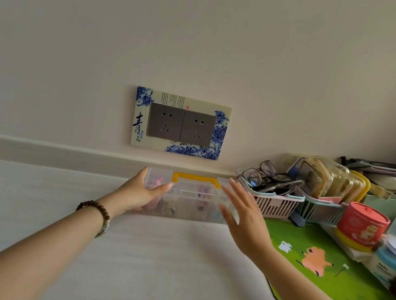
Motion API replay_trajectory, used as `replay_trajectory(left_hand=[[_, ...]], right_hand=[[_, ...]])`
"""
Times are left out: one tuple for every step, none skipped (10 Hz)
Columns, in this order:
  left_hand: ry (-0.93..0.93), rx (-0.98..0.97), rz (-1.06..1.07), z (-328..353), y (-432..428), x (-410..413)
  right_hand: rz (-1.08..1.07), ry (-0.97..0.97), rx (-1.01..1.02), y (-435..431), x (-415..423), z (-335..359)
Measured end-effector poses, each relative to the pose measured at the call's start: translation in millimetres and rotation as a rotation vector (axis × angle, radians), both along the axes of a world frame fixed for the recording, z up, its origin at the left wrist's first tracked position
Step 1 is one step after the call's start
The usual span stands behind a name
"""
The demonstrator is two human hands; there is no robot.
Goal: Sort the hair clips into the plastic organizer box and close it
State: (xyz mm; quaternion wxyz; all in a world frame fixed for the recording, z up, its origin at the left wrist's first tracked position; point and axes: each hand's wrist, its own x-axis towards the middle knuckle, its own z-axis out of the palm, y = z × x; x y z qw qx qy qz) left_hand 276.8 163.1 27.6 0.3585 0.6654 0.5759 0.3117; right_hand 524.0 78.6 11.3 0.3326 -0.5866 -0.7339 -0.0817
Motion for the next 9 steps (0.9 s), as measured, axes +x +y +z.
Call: replay_trajectory(left_hand=[[-0.004, 0.045, 0.017, -2.2, 6.0, 7.1], [0.018, 0.055, 0.034, -2.6, 17.1, 14.9], [0.014, 0.042, 0.029, -2.1, 26.0, 18.4], [0.01, 0.048, 0.044, -3.5, 35.2, 20.4], [0.023, 0.07, 0.071, -4.4, 40.1, 24.9], [0.041, 0.111, 0.127, -10.5, 42.1, 32.2], [0.015, 0.083, 0.17, -7.2, 37.2, 38.0], [-0.043, 0.048, 0.149, -1.9, 30.3, 37.2], [-0.033, 0.047, 0.112, 0.7, 21.0, 32.7]], right_hand=[[-0.014, -0.266, -0.128, 7.4, 8.6, -5.6], [-0.041, -0.341, -0.163, 18.6, 16.0, -5.3], [-0.05, -0.364, -0.217, 32.5, 20.0, -2.8], [-0.043, -0.348, -0.252, 44.6, 21.7, -1.6], [-0.039, -0.334, -0.272, 51.5, 22.0, -0.2], [-0.051, -0.36, -0.276, 55.1, 21.5, 0.5], [-0.08, -0.369, -0.307, 56.0, 17.3, 2.0], [-0.069, -0.297, -0.346, 52.9, 13.4, 7.0], [-0.026, -0.229, -0.233, 38.5, 4.2, 26.6]])
